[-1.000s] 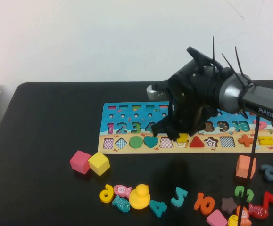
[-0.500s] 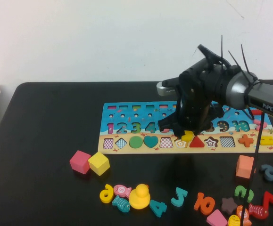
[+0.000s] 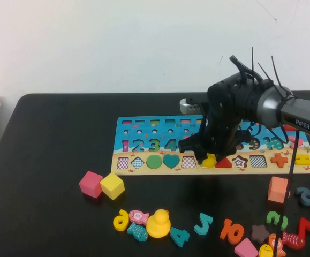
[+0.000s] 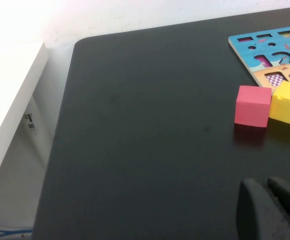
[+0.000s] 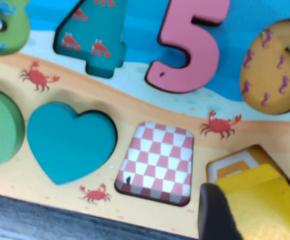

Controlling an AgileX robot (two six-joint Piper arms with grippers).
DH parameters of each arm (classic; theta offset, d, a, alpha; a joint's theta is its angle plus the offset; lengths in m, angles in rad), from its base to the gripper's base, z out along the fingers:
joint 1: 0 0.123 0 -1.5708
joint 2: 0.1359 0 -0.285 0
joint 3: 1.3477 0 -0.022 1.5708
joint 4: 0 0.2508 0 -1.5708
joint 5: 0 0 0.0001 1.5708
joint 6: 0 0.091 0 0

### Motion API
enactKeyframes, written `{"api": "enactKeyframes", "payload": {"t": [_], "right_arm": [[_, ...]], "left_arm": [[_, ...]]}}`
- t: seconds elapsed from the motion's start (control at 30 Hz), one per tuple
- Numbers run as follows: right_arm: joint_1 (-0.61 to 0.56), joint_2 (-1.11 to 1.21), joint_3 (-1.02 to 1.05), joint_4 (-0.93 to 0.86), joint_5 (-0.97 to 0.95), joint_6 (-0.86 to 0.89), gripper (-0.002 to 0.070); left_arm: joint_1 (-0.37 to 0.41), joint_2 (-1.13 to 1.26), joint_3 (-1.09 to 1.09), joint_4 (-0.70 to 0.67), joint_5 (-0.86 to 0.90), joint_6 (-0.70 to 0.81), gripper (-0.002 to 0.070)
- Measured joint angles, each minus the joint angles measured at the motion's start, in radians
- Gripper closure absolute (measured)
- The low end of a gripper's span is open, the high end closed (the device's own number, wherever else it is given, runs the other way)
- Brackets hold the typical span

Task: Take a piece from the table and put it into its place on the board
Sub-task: Place the "Pentagon" into the hole of the Pentagon

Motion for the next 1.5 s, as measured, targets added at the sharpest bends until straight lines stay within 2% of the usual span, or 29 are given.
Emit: {"api": "enactKeyframes", "payload": {"t": [1.0,1.5], "right_arm": [[0.000,0.033,-0.013,-0.021,-0.007,-0.128,0.0309],[0.000,0.033,-0.015,-0.022,-0.006,-0.135,0.0309]], "left_arm": [[0.000,0.000,0.000,0.001,0.000,0.000,0.0677],[0.000,0.000,0.000,0.001,0.000,0.001,0.0677]]}}
